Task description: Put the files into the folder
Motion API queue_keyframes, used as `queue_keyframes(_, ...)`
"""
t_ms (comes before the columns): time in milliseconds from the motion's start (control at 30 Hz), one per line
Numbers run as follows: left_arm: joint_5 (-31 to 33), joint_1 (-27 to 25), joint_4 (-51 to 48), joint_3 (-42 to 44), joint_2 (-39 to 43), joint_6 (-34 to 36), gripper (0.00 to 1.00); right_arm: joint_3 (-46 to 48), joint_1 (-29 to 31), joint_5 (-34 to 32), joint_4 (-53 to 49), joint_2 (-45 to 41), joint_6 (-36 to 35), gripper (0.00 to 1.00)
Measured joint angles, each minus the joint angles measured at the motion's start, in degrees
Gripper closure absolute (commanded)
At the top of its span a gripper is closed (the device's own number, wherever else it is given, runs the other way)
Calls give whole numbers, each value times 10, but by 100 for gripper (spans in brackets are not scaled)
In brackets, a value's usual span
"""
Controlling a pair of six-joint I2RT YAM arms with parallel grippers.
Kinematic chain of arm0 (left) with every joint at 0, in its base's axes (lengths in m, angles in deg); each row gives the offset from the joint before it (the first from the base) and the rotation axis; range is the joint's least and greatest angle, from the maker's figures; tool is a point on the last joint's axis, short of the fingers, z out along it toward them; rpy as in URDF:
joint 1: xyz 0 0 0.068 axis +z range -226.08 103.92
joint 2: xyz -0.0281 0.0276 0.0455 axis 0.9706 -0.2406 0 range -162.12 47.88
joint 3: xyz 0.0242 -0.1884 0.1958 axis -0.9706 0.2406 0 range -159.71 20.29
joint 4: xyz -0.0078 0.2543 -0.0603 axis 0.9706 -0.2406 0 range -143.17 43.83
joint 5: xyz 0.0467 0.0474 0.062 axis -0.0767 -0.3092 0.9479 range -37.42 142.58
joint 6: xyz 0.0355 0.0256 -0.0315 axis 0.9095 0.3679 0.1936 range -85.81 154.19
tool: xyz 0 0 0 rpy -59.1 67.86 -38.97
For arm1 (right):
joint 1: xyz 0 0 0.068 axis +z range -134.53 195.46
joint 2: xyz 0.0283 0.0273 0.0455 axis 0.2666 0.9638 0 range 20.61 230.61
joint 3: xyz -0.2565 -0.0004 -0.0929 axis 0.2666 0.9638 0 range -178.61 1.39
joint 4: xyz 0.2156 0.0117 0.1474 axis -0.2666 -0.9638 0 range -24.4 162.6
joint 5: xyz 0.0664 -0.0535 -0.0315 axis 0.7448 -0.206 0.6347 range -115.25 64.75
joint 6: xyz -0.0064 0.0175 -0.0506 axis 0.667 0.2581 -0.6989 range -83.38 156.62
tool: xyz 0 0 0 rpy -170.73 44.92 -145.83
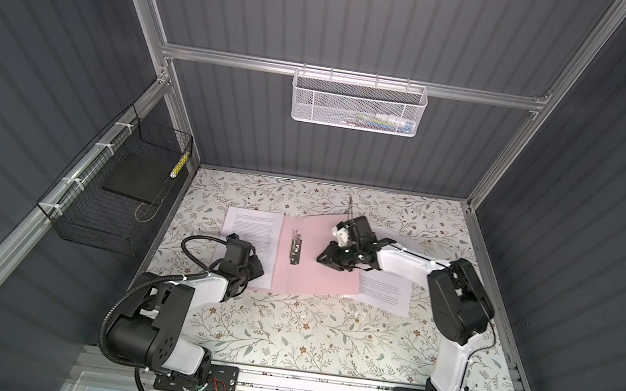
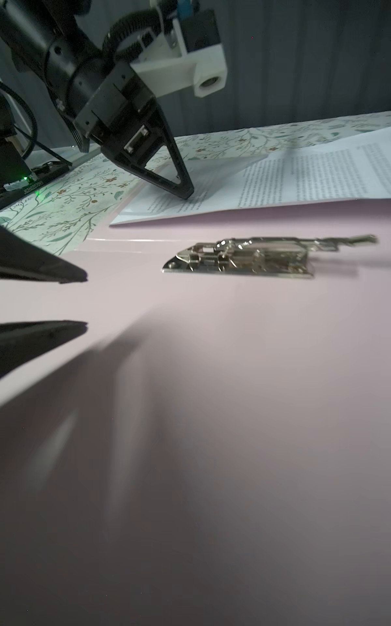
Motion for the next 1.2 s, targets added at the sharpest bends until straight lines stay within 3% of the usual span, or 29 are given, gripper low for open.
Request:
queue_keyframes(233, -9, -7, -39, -3, 30, 15, 57, 135, -150, -71, -6, -186, -28, 52)
queue_keyframes(433, 4, -30, -128, -51, 113, 26, 53, 222, -221, -182, -66, -285, -57, 49)
queue_keyframes(567, -1, -54, -139, -111, 121, 42, 48, 255, -256, -224, -82, -284, -64, 45)
queue_keyframes(733, -35, -91, -137, -159, 78, 66, 47, 298, -296, -230, -74, -272, -68, 38)
queue_keyframes(967, -56, -129, -122, -166, 15, 74, 47, 310, -326, -186, -30, -245, -66, 38)
queue_keyframes(1200, -59, -133, -105, -166, -11, 74, 48, 312, -334, -158, -9, -237, -66, 43)
